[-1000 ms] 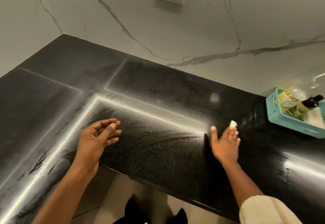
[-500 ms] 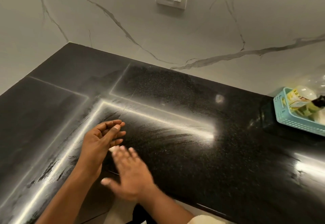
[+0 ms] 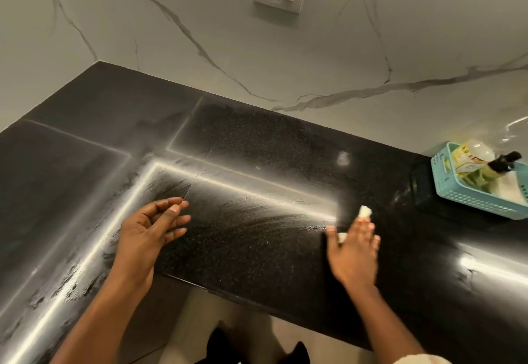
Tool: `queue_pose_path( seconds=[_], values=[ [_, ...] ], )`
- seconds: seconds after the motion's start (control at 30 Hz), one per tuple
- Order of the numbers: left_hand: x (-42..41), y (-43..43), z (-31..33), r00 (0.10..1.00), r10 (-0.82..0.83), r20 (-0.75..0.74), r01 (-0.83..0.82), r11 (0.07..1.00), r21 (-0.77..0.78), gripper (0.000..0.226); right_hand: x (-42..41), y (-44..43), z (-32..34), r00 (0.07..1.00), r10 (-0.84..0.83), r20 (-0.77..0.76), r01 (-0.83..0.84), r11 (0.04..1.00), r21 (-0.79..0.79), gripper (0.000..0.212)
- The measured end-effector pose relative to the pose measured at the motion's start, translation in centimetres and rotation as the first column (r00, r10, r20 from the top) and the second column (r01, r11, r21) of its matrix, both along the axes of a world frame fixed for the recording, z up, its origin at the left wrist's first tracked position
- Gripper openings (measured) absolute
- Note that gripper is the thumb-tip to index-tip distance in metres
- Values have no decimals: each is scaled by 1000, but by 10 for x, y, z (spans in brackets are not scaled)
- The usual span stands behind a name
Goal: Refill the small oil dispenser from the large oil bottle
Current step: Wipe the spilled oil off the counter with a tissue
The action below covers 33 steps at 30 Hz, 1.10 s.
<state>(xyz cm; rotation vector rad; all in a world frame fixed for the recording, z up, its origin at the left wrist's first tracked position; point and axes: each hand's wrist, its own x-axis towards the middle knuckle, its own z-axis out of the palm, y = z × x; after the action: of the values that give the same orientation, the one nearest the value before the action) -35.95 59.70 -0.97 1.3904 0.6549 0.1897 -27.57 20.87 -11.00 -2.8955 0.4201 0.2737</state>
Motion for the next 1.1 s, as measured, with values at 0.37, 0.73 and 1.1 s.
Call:
queue_pose_path(
  seconds=[0.37, 0.73, 1.1],
  values=[
    [-6, -12, 6, 997, -75, 9, 75, 997, 18, 21, -107, 282, 3, 419, 905, 71, -871, 379, 312, 91],
    [-11, 20, 8, 999, 47, 7, -48, 998, 47, 20, 87, 7, -10, 971, 239, 22, -237, 968, -87, 90],
    [-39, 46, -1, 988, 153, -25, -152, 987, 49, 19, 105, 215, 9, 891, 454, 17, -447, 871, 203, 118]
  ],
)
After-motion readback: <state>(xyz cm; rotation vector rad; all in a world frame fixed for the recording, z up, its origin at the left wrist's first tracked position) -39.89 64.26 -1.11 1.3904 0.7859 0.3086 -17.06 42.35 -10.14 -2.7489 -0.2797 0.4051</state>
